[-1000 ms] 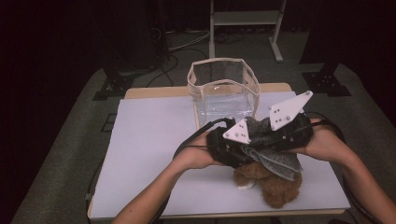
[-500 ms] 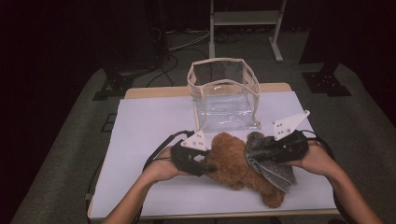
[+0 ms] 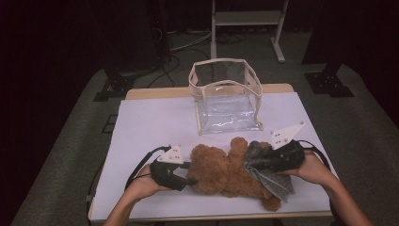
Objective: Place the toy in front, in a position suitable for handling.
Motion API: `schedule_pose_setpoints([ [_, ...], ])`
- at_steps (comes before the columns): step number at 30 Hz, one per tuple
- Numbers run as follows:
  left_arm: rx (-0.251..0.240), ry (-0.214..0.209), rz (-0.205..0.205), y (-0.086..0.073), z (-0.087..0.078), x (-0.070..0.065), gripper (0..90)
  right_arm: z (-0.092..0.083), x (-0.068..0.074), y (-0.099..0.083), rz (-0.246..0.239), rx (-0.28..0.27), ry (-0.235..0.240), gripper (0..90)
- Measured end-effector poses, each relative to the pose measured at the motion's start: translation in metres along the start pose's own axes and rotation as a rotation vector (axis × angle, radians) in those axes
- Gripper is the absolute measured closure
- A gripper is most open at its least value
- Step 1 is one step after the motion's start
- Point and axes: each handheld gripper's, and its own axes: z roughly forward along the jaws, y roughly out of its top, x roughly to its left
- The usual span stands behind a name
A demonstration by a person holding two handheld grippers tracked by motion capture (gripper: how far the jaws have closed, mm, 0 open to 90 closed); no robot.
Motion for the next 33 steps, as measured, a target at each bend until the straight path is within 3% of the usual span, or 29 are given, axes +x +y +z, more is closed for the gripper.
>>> schedule_pose_setpoints([
  [4, -0.017, 0.008, -0.02, -0.006, -0.01, 0.004, 39.0, 0.019, -0.002, 0.015, -0.028, 0.016, 0.011, 76.7],
  [7, -0.02, 0.007, 0.005, -0.001, -0.011, 0.004, 37.7, 0.03, -0.004, 0.025, -0.052, 0.04, 0.016, 76.7],
  [10, -0.029, -0.003, 0.034, 0.009, -0.005, 0.003, 37.4, 0.029, -0.005, 0.026, -0.056, 0.045, 0.014, 76.6],
  [15, -0.009, 0.001, 0.059, 0.018, 0.006, 0.002, 37.1, 0.015, -0.006, 0.017, -0.031, -0.007, -0.004, 76.5],
  [25, 0.015, 0.014, 0.066, 0.021, 0.013, 0.002, 34.8, -0.037, -0.006, -0.025, 0.055, -0.017, -0.099, 75.9],
  [33, 0.006, 0.022, 0.078, 0.019, 0.012, 0.001, 32.9, -0.069, -0.015, -0.089, 0.218, 0.012, -0.237, 75.1],
])
